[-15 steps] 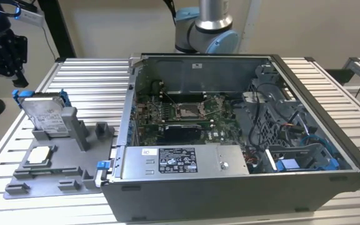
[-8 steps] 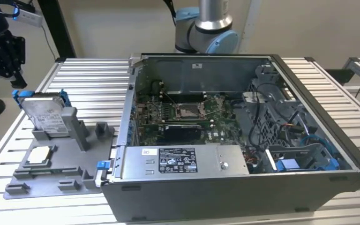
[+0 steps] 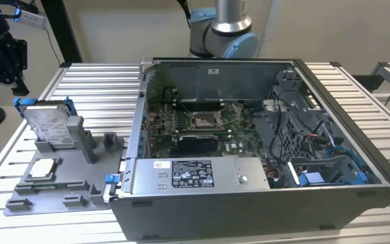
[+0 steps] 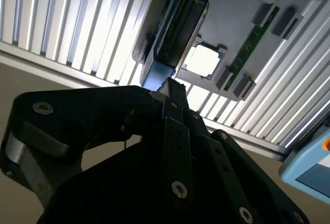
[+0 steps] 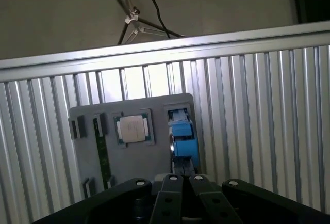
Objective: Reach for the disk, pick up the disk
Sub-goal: 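Pick up the disk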
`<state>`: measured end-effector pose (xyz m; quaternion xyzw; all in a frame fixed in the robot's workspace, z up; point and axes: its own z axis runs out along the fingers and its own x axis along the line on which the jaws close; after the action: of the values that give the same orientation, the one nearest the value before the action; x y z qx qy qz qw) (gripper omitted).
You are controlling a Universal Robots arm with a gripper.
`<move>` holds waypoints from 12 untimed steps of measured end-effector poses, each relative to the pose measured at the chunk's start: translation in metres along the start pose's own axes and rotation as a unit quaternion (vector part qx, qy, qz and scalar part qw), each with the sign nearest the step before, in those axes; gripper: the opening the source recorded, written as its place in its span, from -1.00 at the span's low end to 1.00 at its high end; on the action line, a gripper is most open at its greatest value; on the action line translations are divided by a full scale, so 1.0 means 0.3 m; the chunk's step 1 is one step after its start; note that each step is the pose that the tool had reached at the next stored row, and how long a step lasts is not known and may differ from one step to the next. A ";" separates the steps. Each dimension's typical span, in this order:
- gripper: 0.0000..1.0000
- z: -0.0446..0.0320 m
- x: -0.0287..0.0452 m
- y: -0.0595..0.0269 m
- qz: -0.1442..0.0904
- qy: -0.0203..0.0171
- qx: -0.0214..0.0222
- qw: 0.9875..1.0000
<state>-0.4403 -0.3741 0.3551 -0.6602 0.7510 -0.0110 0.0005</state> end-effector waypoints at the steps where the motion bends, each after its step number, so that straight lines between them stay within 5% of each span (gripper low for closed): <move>1: 1.00 0.000 0.000 0.000 0.000 0.000 0.000 1.000; 12: 1.00 0.000 0.000 0.000 0.000 0.000 0.000 1.000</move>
<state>-0.4403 -0.3741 0.3551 -0.6602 0.7510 -0.0111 0.0004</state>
